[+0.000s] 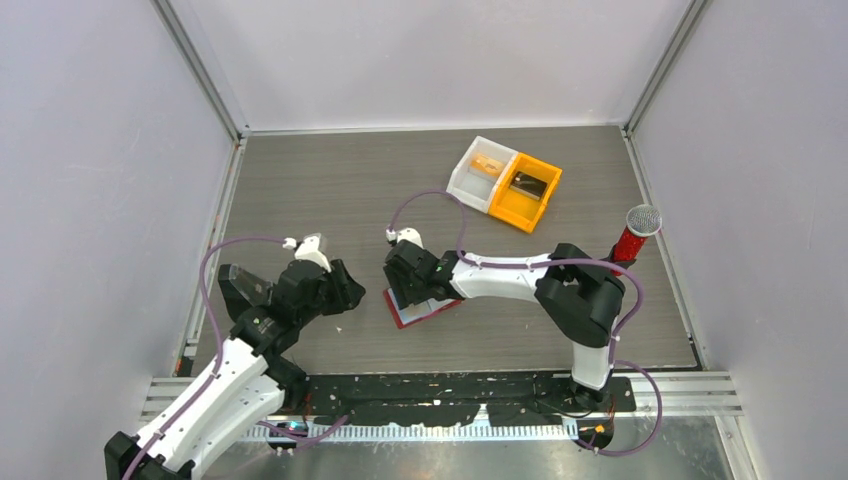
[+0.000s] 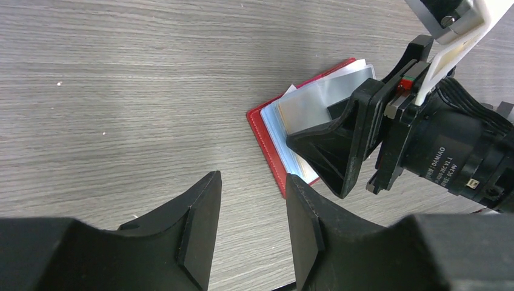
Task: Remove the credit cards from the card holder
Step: Remove the credit card from the card holder.
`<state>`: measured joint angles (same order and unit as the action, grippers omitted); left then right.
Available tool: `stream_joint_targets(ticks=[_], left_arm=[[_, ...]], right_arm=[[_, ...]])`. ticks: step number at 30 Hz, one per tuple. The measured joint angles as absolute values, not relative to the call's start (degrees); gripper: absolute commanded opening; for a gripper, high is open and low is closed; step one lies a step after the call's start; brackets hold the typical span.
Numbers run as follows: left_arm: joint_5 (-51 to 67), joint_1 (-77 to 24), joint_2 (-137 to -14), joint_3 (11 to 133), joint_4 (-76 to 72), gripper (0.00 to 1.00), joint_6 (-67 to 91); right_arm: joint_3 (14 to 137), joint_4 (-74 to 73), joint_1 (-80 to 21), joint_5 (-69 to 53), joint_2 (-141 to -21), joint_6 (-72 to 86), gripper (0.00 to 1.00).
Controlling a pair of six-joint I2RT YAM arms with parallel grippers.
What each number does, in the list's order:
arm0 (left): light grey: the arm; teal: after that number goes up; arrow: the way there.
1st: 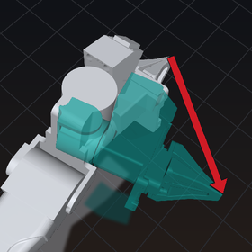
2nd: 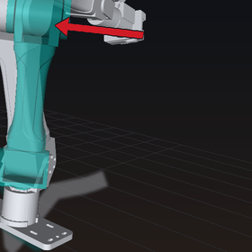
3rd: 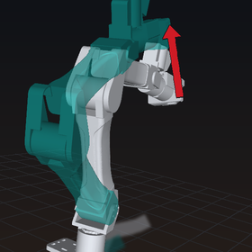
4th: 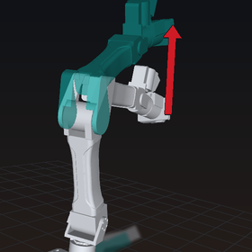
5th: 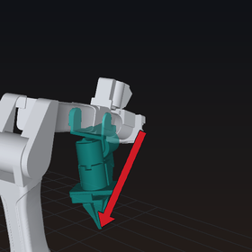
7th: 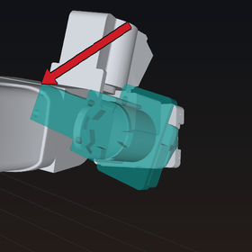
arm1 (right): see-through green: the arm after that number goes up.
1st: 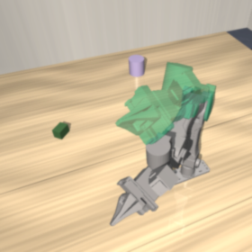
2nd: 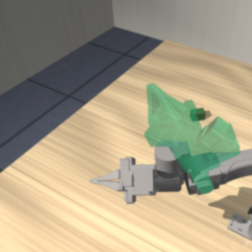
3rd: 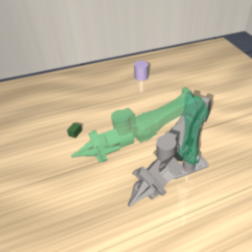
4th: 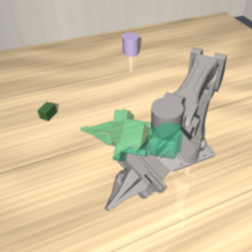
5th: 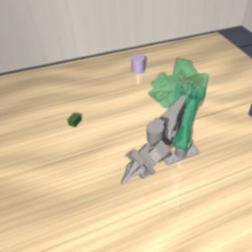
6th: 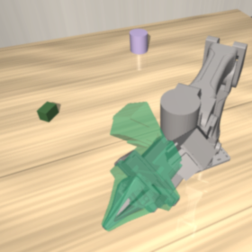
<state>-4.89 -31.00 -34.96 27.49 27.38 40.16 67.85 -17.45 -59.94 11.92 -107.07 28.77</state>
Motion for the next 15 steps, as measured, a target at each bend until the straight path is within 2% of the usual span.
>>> stream_joint_targets(ticks=[9, 15], left_arm=[[-2.07, -30.98, -39.48, 26.44, 24.40, 0.44, 41.34], [0.84, -30.98, -43.99, 24.58, 21.56, 0.44, 43.11]], right_arm=[[63.92, -12.56, -58.78, 7.03, -104.90, 31.00, 0.50], [60.42, -8.56, -57.04, 2.07, -102.98, 32.93, 0.58]])
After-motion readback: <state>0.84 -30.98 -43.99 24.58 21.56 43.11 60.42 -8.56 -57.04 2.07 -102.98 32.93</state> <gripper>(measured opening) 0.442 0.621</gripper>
